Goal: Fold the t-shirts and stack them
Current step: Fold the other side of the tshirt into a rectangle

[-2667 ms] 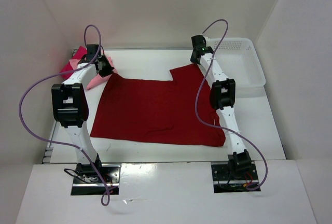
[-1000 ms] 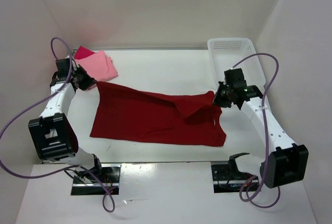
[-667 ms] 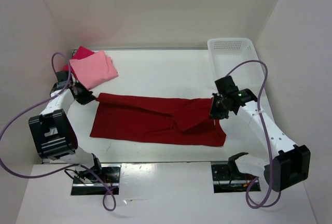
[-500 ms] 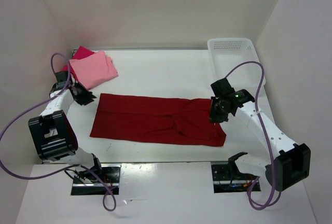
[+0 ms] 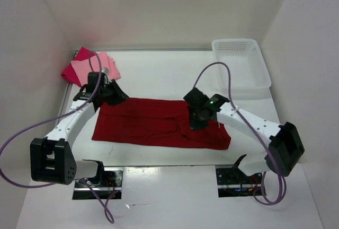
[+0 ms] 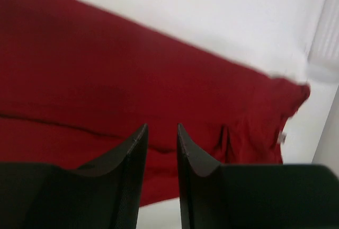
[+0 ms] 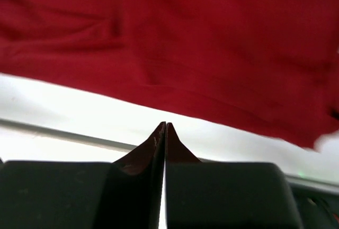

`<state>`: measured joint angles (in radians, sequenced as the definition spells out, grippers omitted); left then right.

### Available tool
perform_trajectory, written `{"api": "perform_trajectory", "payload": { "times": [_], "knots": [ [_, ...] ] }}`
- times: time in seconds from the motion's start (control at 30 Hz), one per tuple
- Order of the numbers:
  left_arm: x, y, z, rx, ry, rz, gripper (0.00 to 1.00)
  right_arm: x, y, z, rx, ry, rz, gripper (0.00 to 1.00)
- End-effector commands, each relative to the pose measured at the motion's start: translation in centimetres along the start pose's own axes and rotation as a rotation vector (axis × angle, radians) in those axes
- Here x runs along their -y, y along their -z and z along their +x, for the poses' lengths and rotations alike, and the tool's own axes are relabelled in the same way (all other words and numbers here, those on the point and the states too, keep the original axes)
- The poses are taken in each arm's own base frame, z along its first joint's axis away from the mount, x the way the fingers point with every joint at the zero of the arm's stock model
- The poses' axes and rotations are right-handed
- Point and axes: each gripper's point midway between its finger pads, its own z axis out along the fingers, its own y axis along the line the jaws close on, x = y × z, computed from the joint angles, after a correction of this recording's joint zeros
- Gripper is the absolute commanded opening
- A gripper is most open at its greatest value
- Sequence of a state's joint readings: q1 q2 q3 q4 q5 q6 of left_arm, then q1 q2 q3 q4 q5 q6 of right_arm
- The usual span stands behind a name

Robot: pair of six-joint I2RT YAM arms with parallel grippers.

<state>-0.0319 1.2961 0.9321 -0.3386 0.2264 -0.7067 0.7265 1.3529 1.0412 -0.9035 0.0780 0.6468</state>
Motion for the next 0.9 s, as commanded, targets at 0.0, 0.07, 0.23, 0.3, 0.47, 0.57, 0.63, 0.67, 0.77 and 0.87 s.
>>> {"api": "perform_trajectory", "payload": {
  "times": [0.0,0.07,0.23,0.3,0.47,0.57,0.63,0.67,0.77,0.87],
  "knots": [
    [1.3,-0.5,3.3,-0.067,-0.004,0.023,0.35,-6.0,-0.7,-1.5,0.075,0.062,-0.140,0.08],
    [1.7,-0.8,5.1,-0.104,-0.022,0.033,0.35,-7.7,-1.0,-1.2,0.066,0.095,-0.169,0.19],
    [1.8,-1.0,6.7,-0.128,-0.024,0.038,0.34,-8.8,-4.6,-1.0,0.053,0.168,-0.142,0.27],
    [1.8,-1.1,7.1,-0.135,-0.031,0.043,0.34,-8.6,-6.3,-1.0,0.040,0.204,-0.106,0.28],
    [2.1,-1.1,7.4,-0.140,-0.028,0.047,0.34,-6.8,-8.4,-1.9,0.053,0.218,0.024,0.28],
    [2.1,-0.9,7.4,-0.140,-0.028,0.047,0.33,-6.0,-8.3,-2.5,0.074,0.194,0.048,0.30],
    [1.9,-0.7,7.5,-0.140,-0.028,0.047,0.33,-5.6,-8.4,-2.0,0.066,0.177,0.054,0.31],
    [2.1,-0.7,7.6,-0.147,-0.019,0.053,0.33,-5.6,-8.4,-2.0,0.066,0.177,0.054,0.31],
    [2.5,-0.7,7.8,-0.146,-0.028,0.064,0.32,-5.8,-7.6,-2.5,0.091,0.162,0.043,0.31],
    [2.7,-0.7,8.0,-0.152,-0.025,0.067,0.32,-5.5,-6.9,-3.0,0.119,0.138,0.039,0.31]
  ]
}}
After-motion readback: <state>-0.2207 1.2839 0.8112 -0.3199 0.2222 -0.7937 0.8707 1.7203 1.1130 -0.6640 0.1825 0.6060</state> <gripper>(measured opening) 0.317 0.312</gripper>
